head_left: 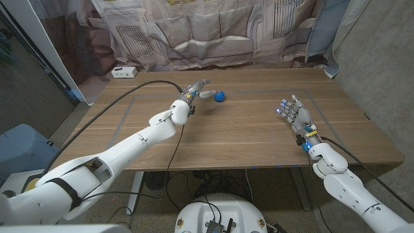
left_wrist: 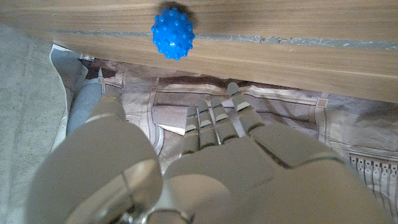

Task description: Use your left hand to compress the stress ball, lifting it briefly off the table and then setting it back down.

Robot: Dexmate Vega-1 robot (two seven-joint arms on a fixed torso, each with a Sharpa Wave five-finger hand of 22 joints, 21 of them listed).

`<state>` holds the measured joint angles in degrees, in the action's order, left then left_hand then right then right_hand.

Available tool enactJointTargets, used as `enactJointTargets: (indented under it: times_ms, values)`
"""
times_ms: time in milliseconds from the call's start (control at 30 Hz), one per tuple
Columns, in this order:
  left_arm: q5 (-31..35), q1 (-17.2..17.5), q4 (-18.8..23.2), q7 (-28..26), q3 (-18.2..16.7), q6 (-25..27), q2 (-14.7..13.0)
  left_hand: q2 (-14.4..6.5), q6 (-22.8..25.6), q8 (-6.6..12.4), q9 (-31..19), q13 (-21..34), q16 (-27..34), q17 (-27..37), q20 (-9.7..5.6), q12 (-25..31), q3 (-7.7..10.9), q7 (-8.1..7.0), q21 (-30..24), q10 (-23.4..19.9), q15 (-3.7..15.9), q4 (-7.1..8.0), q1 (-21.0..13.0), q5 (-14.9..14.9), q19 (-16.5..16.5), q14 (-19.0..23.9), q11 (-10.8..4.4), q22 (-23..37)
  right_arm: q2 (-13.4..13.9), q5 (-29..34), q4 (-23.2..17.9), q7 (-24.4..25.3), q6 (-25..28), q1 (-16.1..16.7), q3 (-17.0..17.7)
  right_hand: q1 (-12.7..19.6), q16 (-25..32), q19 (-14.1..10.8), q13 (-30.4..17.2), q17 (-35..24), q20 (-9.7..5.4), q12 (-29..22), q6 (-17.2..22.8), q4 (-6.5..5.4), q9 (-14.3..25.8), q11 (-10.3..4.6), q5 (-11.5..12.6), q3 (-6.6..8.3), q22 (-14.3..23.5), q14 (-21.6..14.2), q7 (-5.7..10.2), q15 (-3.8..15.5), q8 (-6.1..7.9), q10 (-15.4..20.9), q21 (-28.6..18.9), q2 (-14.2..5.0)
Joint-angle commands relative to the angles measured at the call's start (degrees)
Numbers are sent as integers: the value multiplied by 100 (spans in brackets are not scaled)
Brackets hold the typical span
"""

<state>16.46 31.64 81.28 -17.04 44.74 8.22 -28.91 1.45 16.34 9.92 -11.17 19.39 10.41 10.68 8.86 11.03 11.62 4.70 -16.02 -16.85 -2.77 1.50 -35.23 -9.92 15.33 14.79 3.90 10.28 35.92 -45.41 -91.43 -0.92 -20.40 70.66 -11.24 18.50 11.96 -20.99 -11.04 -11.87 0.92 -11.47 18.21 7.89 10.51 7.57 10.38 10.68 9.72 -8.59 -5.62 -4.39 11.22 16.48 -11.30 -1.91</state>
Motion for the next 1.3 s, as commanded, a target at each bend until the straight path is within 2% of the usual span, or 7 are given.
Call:
enactJointTargets:
  times_ms: [33,133,567,733,933,1033,1300]
  values:
    - [-536,497,320,-148,-419,-546,-207,-31,-16,47,5,-16,35,18,-135,32,2,31,55,4,-11,58,129,-33,-34,-42,7,9,-126,253,-9,75,-184,-131,-143,5,-2,-10,-19,-12,-30,2,16,-10,35,3,-2,-12,16,-34,-24,6,-1,30,-1,-9]
    - [-716,686,438,-173,-562,-628,-271,-57,-14,55,9,-30,30,17,-143,35,1,33,81,7,-38,76,162,-36,-71,-65,32,8,-167,360,47,104,-272,-181,-184,0,0,-9,-19,-13,-28,3,20,-12,35,0,-3,-15,16,-37,-20,11,1,29,0,-7]
    - [-1038,1519,1529,-575,-1070,9,-438,-161,-85,53,29,-104,3,6,-187,9,0,32,230,148,-60,136,285,-32,-317,-211,53,8,-169,355,159,-89,-321,-381,-272,-38,3,-11,-19,-18,-24,-6,37,-29,35,27,-5,-39,15,-43,-43,-2,7,50,3,13]
    - [-1008,1632,1701,-704,-1134,134,-481,-193,-103,52,33,-122,13,4,-188,16,5,18,244,148,-72,148,308,-31,-326,-206,75,8,-83,372,114,-93,-197,-439,-291,-53,4,-14,-19,-20,-23,-7,45,-35,35,35,-4,-48,14,-45,-38,-6,10,54,3,21]
    - [-1121,1763,1749,-741,-1242,-127,-549,-225,-173,39,38,-150,24,1,-177,33,1,-2,268,136,-76,170,356,-26,-342,-206,94,8,-37,422,273,-229,-115,-617,-384,-70,3,-6,-19,-23,-21,-3,34,-43,35,20,-4,-57,14,-41,-31,-5,5,43,8,26]
    - [-1182,1860,1778,-804,-1324,-335,-571,-232,-200,43,44,-183,52,-3,-292,59,-17,8,260,84,-73,188,413,-22,-276,-142,80,8,-67,430,322,-247,-145,-655,-410,-79,1,4,-18,-24,-27,-4,37,-47,35,16,-3,-63,14,-34,-30,9,6,47,12,30]
    - [-2000,1931,1204,-253,-1576,-1679,-578,-214,-200,61,52,-232,87,-8,-363,93,-58,13,249,-1,-24,215,507,-17,-174,-37,77,5,-86,454,265,-180,-135,-669,-439,-89,-2,21,-18,-24,-48,-5,47,-51,35,3,1,-71,14,-27,-4,23,9,50,20,34]
